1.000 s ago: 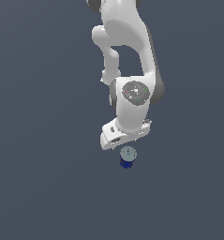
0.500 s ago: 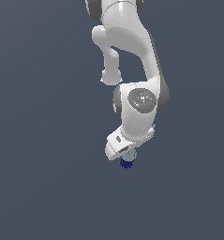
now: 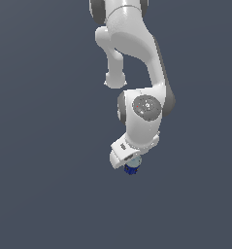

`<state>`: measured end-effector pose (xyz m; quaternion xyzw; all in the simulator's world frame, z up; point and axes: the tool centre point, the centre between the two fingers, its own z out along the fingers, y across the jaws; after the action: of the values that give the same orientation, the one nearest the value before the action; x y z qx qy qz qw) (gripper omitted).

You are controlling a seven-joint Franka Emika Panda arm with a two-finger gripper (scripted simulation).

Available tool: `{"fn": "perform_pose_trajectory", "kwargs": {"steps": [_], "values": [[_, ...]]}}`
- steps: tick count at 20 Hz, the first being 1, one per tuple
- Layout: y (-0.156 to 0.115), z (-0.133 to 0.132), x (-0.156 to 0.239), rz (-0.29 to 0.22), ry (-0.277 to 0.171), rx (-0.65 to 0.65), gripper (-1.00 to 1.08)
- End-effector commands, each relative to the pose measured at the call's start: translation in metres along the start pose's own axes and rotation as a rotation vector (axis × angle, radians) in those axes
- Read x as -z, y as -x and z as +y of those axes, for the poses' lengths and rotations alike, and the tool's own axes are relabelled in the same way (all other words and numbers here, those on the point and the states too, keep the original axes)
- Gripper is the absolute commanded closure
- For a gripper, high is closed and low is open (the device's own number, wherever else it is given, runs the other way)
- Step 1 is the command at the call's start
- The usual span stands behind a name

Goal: Pick up the object and move it to a goal position.

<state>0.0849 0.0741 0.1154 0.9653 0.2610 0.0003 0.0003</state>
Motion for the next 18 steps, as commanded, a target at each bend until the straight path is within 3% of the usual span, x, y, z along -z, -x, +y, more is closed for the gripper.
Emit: {"fn": "perform_pose_trajectory", "kwargs": {"steps": [1,7,13,14,18], "values": [[0.000,-0.001,-0.012,-0.001,-0.001,0.001,-0.92],[0.001,-0.001,-0.040,0.000,-0.001,0.004,-0.92],[-0.001,0.000,-0.041,0.000,-0.001,0.004,-0.92],[-0.001,0.000,-0.041,0.000,-0.001,0.004,1.08],[-0.001,0.000,-0.041,0.000,-0.001,0.004,1.08]]}}
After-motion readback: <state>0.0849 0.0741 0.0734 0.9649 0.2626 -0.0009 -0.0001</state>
